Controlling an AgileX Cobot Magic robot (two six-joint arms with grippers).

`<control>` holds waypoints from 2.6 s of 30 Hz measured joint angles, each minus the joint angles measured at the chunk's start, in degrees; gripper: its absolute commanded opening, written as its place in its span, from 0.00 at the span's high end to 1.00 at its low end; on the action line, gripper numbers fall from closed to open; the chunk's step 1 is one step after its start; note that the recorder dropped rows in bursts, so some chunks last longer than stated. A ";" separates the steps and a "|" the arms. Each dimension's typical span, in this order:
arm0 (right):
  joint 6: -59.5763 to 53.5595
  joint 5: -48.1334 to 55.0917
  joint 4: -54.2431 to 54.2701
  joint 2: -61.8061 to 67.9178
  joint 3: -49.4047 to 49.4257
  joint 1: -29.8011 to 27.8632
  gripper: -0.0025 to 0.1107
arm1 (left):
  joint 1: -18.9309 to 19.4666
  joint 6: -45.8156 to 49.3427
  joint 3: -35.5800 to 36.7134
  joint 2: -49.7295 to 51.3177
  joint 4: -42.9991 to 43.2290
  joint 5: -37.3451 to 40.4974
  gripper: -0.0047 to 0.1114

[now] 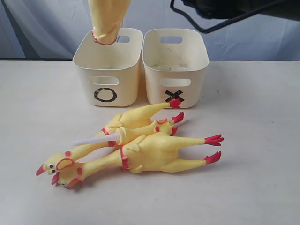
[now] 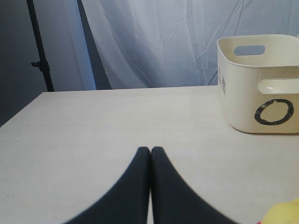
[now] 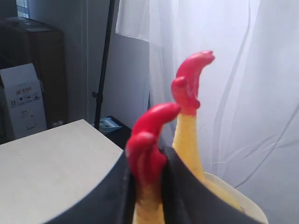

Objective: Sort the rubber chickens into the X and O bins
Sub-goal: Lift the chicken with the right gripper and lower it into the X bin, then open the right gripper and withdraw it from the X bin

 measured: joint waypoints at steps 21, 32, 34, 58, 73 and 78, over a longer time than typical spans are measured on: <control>0.00 14.94 -2.68 -3.53 3.65 -21.45 0.99 | 0.00 0.00 0.00 0.00 0.00 0.00 0.96; -4.07 10.30 -3.65 7.99 3.65 -24.36 0.99 | 0.00 0.00 0.00 0.00 0.00 0.00 0.96; -4.53 10.60 -3.65 10.51 3.39 -24.36 0.99 | 0.00 0.00 0.00 0.00 0.00 0.00 0.96; -4.65 15.50 -3.44 15.64 2.29 -24.36 0.35 | 0.00 0.00 0.00 0.00 0.00 0.00 0.96; -4.65 14.97 -3.44 10.47 2.29 -24.36 0.37 | 0.00 0.00 0.00 0.00 0.00 0.00 0.96; -0.94 16.51 -5.85 6.98 2.29 -24.36 0.37 | 0.00 0.00 0.00 0.00 0.00 0.00 0.96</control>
